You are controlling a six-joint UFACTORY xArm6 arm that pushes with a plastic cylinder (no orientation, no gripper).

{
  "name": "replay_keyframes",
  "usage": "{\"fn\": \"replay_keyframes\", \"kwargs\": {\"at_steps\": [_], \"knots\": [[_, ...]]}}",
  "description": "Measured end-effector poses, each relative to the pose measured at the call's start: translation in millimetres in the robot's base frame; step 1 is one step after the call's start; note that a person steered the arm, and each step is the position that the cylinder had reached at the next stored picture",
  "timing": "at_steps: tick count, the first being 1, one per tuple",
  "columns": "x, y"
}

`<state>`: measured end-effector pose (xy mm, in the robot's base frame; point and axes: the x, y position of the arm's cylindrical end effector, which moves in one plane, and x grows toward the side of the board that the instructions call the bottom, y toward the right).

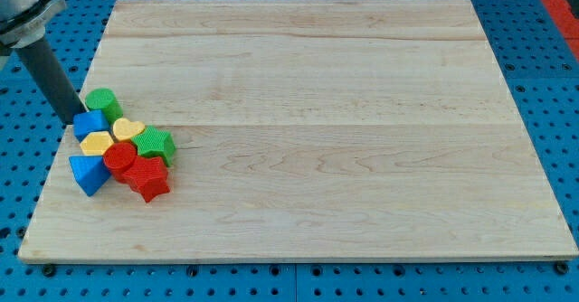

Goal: Move the red star towards the group of blocks

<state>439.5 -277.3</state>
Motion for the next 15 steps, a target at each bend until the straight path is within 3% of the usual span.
{"fn": "replay_keyframes", "kwargs": {"at_steps": [2, 6, 8, 9, 11, 15], "knots": [[55.4, -9.5], [92.0, -9.9], [133.0, -8.0], [146.0, 22.2], [148.2, 140.8], [114.0, 120.3]]}}
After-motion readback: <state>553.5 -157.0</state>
